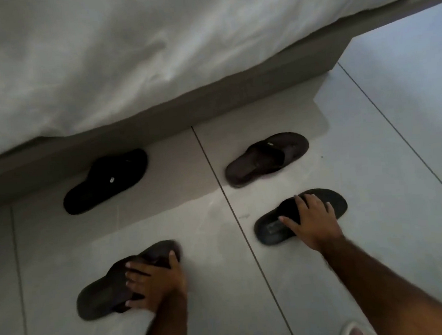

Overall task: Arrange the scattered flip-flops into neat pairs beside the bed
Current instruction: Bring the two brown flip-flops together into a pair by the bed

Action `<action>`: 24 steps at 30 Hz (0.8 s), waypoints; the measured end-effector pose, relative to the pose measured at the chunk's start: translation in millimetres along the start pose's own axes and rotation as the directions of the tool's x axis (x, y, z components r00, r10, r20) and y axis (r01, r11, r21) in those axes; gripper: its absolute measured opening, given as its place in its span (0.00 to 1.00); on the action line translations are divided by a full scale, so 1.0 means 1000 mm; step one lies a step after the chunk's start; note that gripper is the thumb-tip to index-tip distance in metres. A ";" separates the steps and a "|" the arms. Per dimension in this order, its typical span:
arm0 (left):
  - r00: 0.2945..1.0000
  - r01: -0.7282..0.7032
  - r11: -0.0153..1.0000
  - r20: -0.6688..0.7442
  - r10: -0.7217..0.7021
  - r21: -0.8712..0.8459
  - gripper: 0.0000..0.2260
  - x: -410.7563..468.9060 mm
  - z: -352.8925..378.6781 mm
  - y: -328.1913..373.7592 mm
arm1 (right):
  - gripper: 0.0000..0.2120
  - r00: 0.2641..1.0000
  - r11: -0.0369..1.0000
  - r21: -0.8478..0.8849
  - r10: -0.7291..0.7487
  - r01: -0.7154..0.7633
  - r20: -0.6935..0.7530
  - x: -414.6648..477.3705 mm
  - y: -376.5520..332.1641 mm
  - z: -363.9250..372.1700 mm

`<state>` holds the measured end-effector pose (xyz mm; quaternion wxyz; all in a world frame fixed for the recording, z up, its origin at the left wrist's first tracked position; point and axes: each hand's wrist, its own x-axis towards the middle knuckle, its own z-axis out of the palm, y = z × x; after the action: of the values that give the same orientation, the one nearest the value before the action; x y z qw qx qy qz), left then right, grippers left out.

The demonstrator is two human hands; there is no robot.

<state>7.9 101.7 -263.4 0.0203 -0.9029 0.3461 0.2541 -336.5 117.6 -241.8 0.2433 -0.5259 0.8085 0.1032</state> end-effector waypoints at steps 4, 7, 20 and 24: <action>0.999 -0.045 0.999 -0.012 0.045 0.016 0.47 -0.004 0.001 0.021 | 0.38 0.990 0.999 0.012 -0.043 0.045 -0.135 0.026 -0.008 -0.013; 0.982 -0.187 0.980 -0.004 0.187 0.072 0.43 -0.009 0.003 0.042 | 0.29 0.968 0.988 -0.005 -0.151 0.153 -0.200 0.064 -0.025 -0.033; 0.795 -0.602 0.782 0.029 0.606 0.161 0.36 -0.035 0.057 0.103 | 0.20 0.986 0.996 -0.048 -0.084 0.078 -0.141 0.139 -0.031 -0.059; 0.716 -0.696 0.706 0.059 0.696 0.131 0.37 -0.026 0.066 0.129 | 0.21 0.989 0.998 0.063 0.006 0.003 -0.145 0.153 -0.039 -0.063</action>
<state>-119.6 33.7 -290.3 -0.0110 -0.7012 0.6782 0.2197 -369.4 -47.4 -261.1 0.2003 -0.5234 0.8273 0.0396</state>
